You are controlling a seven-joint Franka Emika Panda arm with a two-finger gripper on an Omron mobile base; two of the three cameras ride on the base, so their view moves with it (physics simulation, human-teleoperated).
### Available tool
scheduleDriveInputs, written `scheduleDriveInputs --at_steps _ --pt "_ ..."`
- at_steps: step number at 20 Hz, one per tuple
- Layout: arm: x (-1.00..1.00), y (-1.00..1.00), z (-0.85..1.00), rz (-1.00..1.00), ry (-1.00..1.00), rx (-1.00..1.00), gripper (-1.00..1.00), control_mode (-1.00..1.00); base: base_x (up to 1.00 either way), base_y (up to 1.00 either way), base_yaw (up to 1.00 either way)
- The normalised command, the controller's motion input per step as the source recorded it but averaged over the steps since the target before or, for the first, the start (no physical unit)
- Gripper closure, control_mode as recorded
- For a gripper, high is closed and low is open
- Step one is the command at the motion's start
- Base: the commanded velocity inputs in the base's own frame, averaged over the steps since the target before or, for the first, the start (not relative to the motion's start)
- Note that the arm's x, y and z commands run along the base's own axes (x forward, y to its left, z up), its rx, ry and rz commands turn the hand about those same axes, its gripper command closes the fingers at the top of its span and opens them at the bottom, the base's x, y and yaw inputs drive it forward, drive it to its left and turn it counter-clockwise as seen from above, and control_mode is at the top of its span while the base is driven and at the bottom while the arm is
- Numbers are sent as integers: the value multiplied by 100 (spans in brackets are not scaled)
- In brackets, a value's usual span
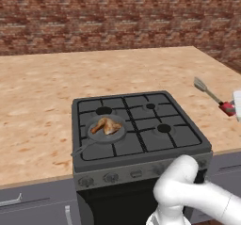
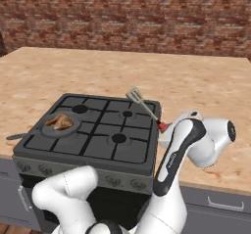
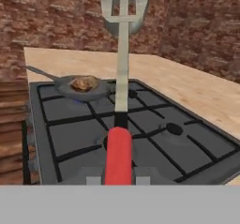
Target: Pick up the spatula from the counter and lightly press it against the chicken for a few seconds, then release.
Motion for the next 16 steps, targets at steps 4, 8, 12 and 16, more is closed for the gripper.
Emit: scheduleDriveInputs --at_steps 4,8,12,16 --pt "-11 78 58 -25 0 -14 100 -100 0 0 0" --pt "-4 69 57 -26 1 -14 100 -100 0 0 0" --pt "-1 38 59 -14 24 -5 100 -100 0 0 0" --pt "0 11 37 2 48 0 100 -100 0 0 0"
